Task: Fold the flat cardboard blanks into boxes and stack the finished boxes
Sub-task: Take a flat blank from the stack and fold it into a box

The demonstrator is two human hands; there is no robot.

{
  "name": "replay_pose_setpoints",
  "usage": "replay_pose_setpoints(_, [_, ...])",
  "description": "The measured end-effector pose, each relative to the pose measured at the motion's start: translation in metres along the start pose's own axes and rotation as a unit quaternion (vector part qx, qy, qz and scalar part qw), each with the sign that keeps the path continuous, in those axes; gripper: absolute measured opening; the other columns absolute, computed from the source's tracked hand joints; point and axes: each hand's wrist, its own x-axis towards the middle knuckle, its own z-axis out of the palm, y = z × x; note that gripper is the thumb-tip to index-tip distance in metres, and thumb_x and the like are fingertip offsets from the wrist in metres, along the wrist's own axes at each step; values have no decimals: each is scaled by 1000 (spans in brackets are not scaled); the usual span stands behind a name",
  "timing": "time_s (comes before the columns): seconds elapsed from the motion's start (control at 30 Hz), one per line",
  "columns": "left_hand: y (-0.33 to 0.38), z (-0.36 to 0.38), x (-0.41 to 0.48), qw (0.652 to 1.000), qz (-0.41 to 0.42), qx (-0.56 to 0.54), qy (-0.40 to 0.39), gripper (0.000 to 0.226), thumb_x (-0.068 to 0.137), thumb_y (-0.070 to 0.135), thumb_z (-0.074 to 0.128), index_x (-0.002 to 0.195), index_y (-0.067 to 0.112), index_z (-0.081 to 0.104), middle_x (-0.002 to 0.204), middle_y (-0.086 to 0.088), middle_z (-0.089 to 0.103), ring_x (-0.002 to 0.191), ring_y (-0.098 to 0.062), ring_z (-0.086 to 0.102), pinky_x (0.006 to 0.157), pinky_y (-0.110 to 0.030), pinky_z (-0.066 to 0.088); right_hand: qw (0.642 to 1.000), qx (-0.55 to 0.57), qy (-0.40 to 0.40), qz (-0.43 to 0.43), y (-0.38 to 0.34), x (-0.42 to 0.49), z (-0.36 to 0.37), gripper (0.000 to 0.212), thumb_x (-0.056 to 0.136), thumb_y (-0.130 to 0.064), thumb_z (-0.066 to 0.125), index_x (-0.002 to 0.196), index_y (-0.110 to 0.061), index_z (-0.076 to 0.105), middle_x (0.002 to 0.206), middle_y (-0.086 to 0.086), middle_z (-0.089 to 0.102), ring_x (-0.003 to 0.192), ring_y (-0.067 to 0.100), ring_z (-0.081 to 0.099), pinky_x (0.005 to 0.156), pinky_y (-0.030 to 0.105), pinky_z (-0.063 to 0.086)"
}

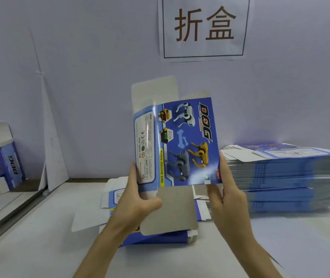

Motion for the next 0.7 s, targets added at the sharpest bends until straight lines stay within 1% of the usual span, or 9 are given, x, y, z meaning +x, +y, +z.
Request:
replay_pose_setpoints(0.07, [4,-4,-3,992,5,-59,-109,91,65,9,58,148,29,25,128,3,60,109,-14,63,81,-28,56,997,-56,28,-41,1,-4,3,68,89,12,48,146,-21,28,108,3,70,85,-3,55,72,-6,37])
replay_pose_setpoints(0.13, [5,-2,-7,969,-13,-123,-213,78,70,13,66,142,22,37,119,1,67,104,-15,66,81,-25,54,994,-65,34,-77,4,-5,5,64,86,12,45,144,-11,30,133,10,57,112,-1,48,87,8,47])
replay_pose_setpoints(0.2, [3,5,-9,957,-72,-197,-202,70,66,37,82,128,20,55,114,-2,71,102,-19,68,78,-29,56,994,-63,10,-90,8,-6,3,62,88,19,48,141,-9,32,139,9,49,128,9,45,88,39,57])
replay_pose_setpoints(0.27, [-3,12,-3,964,-93,-217,-125,51,69,51,78,103,13,69,96,-7,73,87,-21,70,73,-34,57,993,-61,-38,-89,9,-6,-1,66,88,21,53,140,-13,32,141,11,49,131,23,50,76,52,60])
replay_pose_setpoints(0.37, [-9,13,4,962,-101,-253,-19,48,70,45,69,93,3,64,81,-16,65,71,-25,65,77,-39,50,990,8,-134,-46,3,-2,-6,69,92,10,53,142,-35,35,150,-11,37,137,0,35,82,36,61])
replay_pose_setpoints(0.47, [-12,5,6,974,-110,-194,34,47,70,49,67,90,6,67,77,-14,67,68,-28,64,66,-37,50,944,151,-256,142,-6,2,-7,63,82,-25,54,135,-57,39,143,-37,27,123,-29,29,78,12,53])
replay_pose_setpoints(0.57, [-14,-1,7,988,-99,-118,29,36,69,48,63,72,15,77,71,-8,72,67,-20,68,58,-33,52,912,229,-215,263,1,4,-4,49,82,-53,69,124,-37,52,134,-10,55,105,-6,63,71,16,55])
replay_pose_setpoints(0.63, [-11,1,5,993,-74,-92,-30,32,71,43,61,65,17,77,65,-6,70,62,-14,67,55,-24,54,924,204,-138,291,7,7,-5,57,66,-57,64,115,-33,46,123,0,61,103,11,67,82,35,58])
replay_pose_setpoints(0.7, [-10,3,4,991,-73,-101,-50,25,69,37,62,64,17,77,64,-6,70,58,-13,67,51,-21,54,925,198,-104,307,8,11,-11,61,62,-54,68,113,-32,44,112,2,67,96,17,71,80,38,59])
